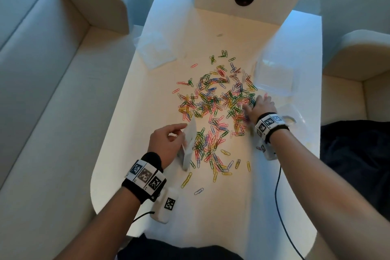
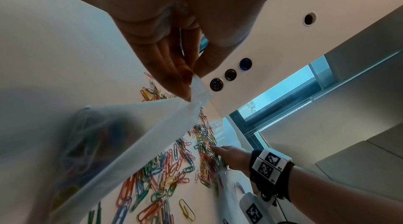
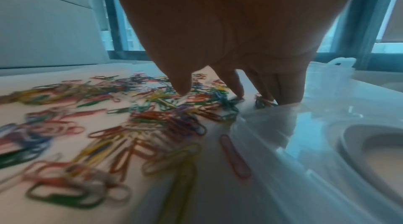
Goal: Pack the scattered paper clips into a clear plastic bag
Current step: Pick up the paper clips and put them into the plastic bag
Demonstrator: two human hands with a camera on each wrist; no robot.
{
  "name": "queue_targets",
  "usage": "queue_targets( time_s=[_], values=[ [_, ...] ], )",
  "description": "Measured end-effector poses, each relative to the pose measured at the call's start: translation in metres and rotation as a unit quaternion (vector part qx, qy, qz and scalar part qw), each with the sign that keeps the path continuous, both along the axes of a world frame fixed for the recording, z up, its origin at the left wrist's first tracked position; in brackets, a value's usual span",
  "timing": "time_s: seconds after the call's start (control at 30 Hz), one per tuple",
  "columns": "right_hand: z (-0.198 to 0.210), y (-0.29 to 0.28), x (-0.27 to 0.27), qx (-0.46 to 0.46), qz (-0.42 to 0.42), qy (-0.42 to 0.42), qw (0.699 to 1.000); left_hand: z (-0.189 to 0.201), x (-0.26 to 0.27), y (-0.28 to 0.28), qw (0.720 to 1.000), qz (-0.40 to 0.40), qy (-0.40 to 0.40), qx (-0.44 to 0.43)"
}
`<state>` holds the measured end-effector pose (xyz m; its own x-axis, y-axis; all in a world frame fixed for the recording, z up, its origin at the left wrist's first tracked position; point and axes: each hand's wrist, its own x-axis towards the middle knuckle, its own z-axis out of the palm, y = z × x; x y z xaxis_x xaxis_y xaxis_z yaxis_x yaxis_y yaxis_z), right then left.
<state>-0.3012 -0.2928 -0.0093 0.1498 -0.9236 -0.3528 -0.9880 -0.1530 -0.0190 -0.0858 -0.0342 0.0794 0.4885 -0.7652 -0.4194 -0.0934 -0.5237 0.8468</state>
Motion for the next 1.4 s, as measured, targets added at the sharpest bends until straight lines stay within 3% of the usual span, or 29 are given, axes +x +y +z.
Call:
queue_targets(
  time_s=[0.13, 0.33, 0.4, 0.5, 0.57, 0.67, 0.83, 0.9, 0.97, 1.07, 1.13, 1.23, 1.27, 1.33, 1.4],
  values=[
    [0.008, 0.021, 0.014, -0.015, 0.086, 0.043, 0.995, 0.0, -0.004, -0.002, 1.0, -0.004, -0.001, -0.001],
    [0.012, 0.034, 0.012, -0.05, 0.122, -0.024, 0.991, 0.002, -0.011, 0.001, 1.0, -0.016, -0.015, -0.003],
    [0.017, 0.034, 0.008, -0.024, 0.093, -0.063, 0.993, 0.002, -0.012, 0.001, 1.0, -0.019, -0.025, -0.002],
    [0.029, 0.035, -0.003, 0.024, -0.056, -0.22, 0.974, 0.002, -0.012, 0.002, 0.999, -0.021, -0.029, -0.004],
    [0.042, 0.04, -0.012, 0.068, -0.159, -0.339, 0.925, 0.001, -0.013, 0.002, 1.0, -0.018, -0.024, -0.005],
    [0.068, 0.058, -0.016, 0.164, -0.234, -0.51, 0.811, 0.0, -0.015, 0.0, 1.0, -0.015, -0.015, -0.004],
    [0.106, 0.109, 0.007, 0.297, -0.219, -0.655, 0.66, 0.0, -0.024, -0.002, 1.0, -0.011, 0.009, -0.014],
    [0.111, 0.13, 0.019, 0.33, -0.207, -0.672, 0.63, -0.001, -0.028, -0.002, 1.0, -0.004, 0.016, -0.022],
    [0.112, 0.148, 0.03, 0.338, -0.178, -0.663, 0.644, -0.001, -0.031, -0.002, 0.999, -0.006, 0.013, -0.029],
    [0.107, 0.169, 0.042, 0.329, -0.14, -0.623, 0.696, -0.001, -0.032, -0.001, 0.999, -0.017, -0.003, -0.041],
    [0.101, 0.177, 0.047, 0.302, -0.102, -0.573, 0.755, -0.001, -0.032, 0.0, 0.998, -0.027, -0.032, -0.05],
    [0.099, 0.179, 0.052, 0.209, -0.001, -0.434, 0.876, -0.002, -0.034, 0.003, 0.994, -0.053, -0.075, -0.064],
    [0.101, 0.178, 0.054, 0.188, 0.04, -0.385, 0.903, -0.002, -0.035, 0.004, 0.992, -0.062, -0.08, -0.07],
    [0.103, 0.177, 0.057, 0.175, 0.094, -0.326, 0.924, -0.002, -0.036, 0.005, 0.99, -0.075, -0.09, -0.078],
    [0.105, 0.176, 0.057, 0.16, 0.113, -0.322, 0.926, -0.001, -0.036, 0.004, 0.988, -0.081, -0.097, -0.085]
  ],
)
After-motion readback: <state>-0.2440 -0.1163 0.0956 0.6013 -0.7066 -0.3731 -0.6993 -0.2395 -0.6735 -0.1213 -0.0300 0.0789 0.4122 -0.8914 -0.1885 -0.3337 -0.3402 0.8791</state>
